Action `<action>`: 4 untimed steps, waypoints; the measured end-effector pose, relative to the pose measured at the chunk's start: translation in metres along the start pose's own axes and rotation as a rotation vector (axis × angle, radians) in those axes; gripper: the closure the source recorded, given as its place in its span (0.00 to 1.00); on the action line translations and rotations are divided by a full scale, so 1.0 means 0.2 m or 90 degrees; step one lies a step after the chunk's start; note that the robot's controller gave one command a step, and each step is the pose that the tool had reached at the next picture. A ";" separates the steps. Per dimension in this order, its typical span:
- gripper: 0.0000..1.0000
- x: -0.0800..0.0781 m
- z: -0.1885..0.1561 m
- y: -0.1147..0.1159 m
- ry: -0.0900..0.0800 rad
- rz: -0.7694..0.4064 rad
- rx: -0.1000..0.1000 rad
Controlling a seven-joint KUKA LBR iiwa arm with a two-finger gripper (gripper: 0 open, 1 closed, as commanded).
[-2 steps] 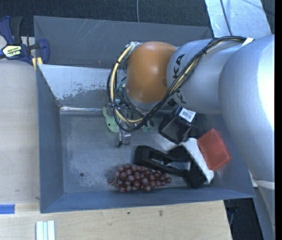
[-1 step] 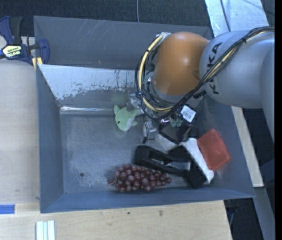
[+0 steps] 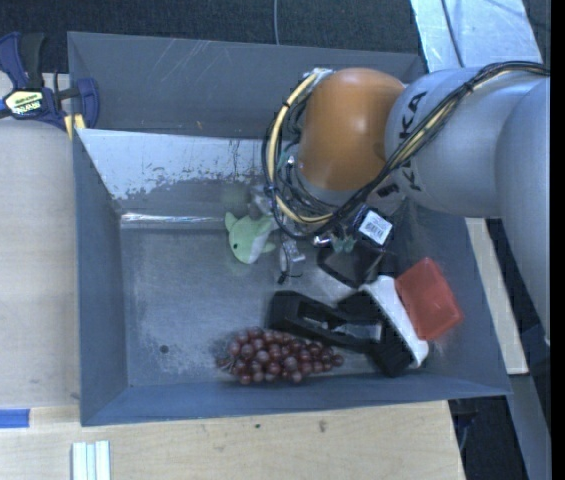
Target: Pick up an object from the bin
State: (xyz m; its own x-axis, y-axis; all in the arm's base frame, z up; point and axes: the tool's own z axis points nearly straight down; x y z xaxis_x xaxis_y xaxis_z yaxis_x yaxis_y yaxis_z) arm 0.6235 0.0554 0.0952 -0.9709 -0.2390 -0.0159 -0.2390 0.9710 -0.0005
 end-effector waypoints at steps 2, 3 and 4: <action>1.00 -0.01 0.10 0.04 -0.001 -0.085 0.000; 1.00 -0.01 0.10 0.04 -0.002 -0.084 0.000; 1.00 0.00 0.06 0.04 0.000 -0.084 0.000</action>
Offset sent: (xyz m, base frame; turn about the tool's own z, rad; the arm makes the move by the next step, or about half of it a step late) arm 0.0000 0.0000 0.0000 0.0000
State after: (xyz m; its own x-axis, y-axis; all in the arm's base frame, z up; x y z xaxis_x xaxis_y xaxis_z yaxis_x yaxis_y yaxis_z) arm 0.6227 0.0627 0.0826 -0.9311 -0.3645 -0.0156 -0.3645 0.9312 -0.0019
